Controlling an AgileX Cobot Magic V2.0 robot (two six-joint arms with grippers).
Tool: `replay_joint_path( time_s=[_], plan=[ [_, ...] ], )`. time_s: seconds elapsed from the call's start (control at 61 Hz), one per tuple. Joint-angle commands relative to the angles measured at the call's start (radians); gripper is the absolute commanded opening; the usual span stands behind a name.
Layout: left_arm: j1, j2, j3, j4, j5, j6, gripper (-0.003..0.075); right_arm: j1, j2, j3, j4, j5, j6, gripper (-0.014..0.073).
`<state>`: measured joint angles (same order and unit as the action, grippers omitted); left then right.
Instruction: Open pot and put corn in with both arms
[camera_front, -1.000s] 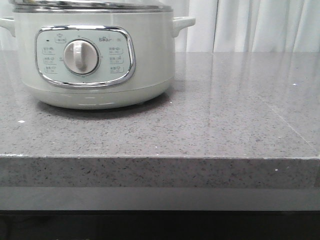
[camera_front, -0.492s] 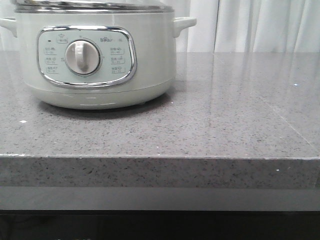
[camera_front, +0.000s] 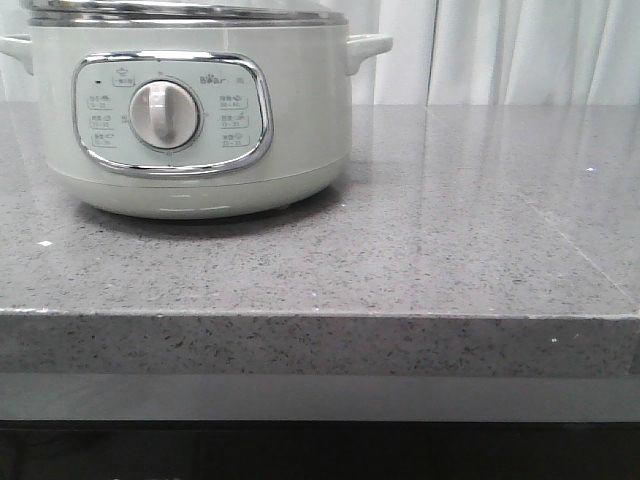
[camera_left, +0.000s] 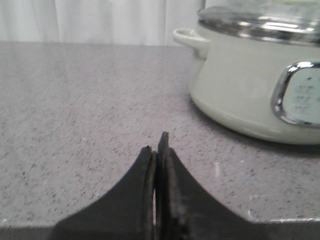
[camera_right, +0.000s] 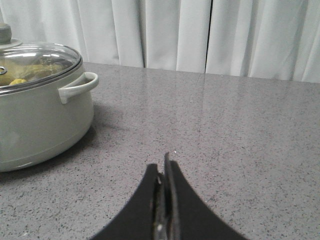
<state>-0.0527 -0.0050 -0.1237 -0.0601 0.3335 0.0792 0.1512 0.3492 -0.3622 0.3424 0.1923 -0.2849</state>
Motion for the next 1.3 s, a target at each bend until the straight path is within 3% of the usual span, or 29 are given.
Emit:
replay_joint_path(
  time_s=[0.0,0.23,1.279],
  plan=[
    [0.037,-0.024,0.006,-0.002,-0.094,-0.012,-0.0018,-0.004,0.005,-0.024,-0.002,-0.079,-0.009,-0.0067],
    [0.069,-0.024,0.134,-0.006,-0.198,-0.012,-0.0018,-0.004,0.005,-0.024,-0.002,-0.079,-0.009,-0.0067],
    [0.069,-0.023,0.132,-0.015,-0.196,-0.012,-0.0018,-0.005,0.005,-0.010,-0.002,-0.088,-0.009,-0.0067]
  ],
)
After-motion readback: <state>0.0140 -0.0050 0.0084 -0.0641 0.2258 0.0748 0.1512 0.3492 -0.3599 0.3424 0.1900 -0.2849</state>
